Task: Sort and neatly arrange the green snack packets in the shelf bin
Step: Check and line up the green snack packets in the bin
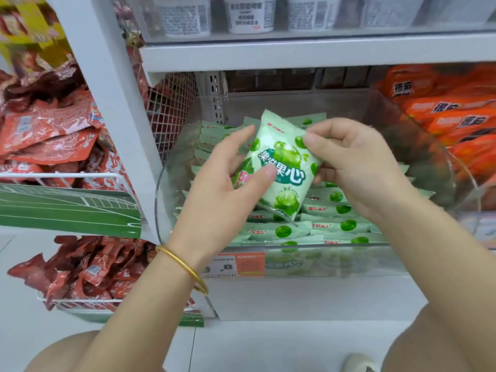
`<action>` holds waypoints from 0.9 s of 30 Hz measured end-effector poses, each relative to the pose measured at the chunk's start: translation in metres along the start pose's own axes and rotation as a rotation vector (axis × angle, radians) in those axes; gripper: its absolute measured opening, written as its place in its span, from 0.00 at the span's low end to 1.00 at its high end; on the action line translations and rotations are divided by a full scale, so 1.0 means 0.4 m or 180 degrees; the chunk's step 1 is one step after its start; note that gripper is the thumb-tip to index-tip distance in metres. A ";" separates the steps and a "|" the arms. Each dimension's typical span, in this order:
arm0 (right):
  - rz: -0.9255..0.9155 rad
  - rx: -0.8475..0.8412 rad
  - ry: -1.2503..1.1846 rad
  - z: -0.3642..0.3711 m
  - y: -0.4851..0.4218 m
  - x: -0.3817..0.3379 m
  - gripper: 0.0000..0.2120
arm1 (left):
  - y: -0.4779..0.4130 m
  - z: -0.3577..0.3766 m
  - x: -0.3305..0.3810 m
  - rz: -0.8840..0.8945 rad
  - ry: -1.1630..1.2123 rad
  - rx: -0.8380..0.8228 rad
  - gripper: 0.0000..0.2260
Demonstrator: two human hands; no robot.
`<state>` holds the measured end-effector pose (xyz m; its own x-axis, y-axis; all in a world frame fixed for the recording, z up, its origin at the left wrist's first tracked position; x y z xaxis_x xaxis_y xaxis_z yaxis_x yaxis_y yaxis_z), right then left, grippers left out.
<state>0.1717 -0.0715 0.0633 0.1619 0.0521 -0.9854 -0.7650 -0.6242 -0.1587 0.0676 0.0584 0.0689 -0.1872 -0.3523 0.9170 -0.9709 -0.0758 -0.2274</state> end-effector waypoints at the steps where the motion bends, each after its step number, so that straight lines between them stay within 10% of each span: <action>1: -0.0021 -0.0003 -0.0093 0.002 0.003 0.001 0.05 | -0.001 0.008 0.005 0.0097 -0.0031 -0.0033 0.25; 7: 0.0185 -0.0361 -0.0140 0.034 0.014 0.010 0.17 | 0.000 0.018 0.029 0.0424 -0.0039 -0.0088 0.24; 20: -0.0100 -0.0054 -0.0232 0.008 0.020 -0.006 0.08 | -0.003 0.064 0.028 0.0473 -0.0469 -0.0685 0.32; 27: -0.0136 -0.0140 -0.0458 0.011 0.023 -0.005 0.13 | 0.024 0.023 0.074 0.0659 -0.2511 0.0333 0.24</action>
<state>0.1618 -0.0739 0.0636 0.1003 0.1883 -0.9770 -0.7307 -0.6525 -0.2008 0.0542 0.0387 0.0907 -0.1629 -0.9179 0.3619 -0.9020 -0.0101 -0.4316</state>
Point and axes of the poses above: each hand's wrist, its own y-axis away from the middle knuckle, its own z-axis out of the palm, x = y × z, the point moved 10 cm from there along -y, towards the middle knuckle, and after that the axes turned 15 degrees about -x, right-handed, at the moved point
